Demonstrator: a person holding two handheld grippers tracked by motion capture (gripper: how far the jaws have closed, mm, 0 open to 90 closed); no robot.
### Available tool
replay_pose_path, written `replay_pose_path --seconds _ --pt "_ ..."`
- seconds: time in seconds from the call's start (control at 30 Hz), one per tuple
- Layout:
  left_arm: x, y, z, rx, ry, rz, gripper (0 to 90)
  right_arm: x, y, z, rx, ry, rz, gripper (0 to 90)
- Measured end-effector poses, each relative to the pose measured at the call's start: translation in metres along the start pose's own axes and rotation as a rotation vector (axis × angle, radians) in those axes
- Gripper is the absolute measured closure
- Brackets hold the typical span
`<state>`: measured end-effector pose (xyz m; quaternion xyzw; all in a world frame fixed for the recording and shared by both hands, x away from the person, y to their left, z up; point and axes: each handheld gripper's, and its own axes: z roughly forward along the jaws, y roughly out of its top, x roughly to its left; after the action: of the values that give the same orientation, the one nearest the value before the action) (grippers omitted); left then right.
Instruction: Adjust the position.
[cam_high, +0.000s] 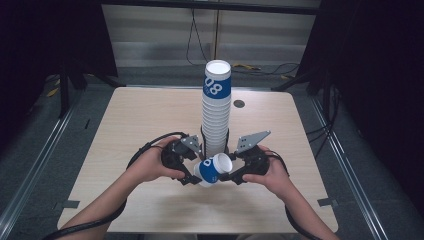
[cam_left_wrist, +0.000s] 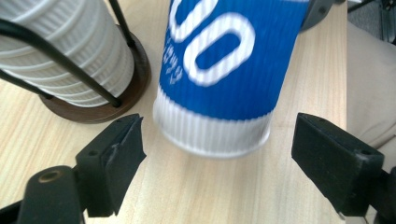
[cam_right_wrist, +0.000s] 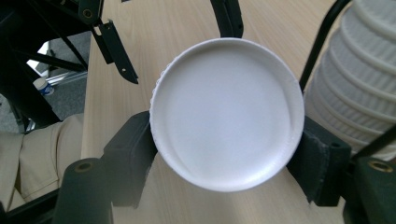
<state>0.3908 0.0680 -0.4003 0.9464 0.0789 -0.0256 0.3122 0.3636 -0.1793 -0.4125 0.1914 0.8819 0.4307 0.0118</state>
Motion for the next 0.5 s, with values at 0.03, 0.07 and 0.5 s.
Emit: replay_pose_path --seconds 0.03,0.07,0.5 --pt "0.001 -0.001 -0.001 -0.011 0.005 -0.010 16.7 0.000 0.000 -0.002 -0.002 -0.003 -0.002 28.6" --pt "0.002 -0.002 -0.001 -0.018 0.012 -0.010 16.7 0.000 0.000 -0.003 -0.003 -0.005 -0.002 28.6" --pt "0.007 -0.017 0.001 -0.125 0.017 -0.067 16.5 -0.004 -0.004 -0.010 -0.026 -0.026 0.018 28.6"
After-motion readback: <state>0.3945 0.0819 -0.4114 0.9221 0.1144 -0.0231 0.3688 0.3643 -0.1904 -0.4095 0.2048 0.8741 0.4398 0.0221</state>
